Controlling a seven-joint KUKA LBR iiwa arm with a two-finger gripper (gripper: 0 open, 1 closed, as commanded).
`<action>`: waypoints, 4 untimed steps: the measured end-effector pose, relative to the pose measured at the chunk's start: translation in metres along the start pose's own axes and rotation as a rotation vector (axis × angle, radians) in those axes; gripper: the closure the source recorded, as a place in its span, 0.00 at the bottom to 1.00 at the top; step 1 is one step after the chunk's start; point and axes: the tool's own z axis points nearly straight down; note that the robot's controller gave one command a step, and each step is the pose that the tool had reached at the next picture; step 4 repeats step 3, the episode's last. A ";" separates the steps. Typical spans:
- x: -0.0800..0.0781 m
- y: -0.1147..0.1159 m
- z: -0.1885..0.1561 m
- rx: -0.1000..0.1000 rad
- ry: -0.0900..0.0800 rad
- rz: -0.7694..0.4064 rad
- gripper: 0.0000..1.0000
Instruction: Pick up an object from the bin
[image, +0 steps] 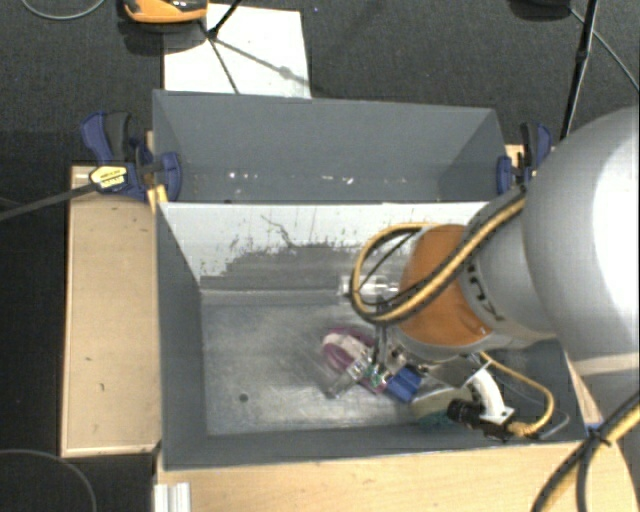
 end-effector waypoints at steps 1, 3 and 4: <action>-0.002 0.001 -0.002 -0.004 -0.006 0.003 1.00; -0.004 0.002 -0.064 0.008 0.006 -0.007 1.00; -0.004 0.002 -0.064 0.008 0.006 -0.007 1.00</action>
Offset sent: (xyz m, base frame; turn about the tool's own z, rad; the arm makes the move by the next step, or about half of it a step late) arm 0.0000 0.0000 0.0000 0.0000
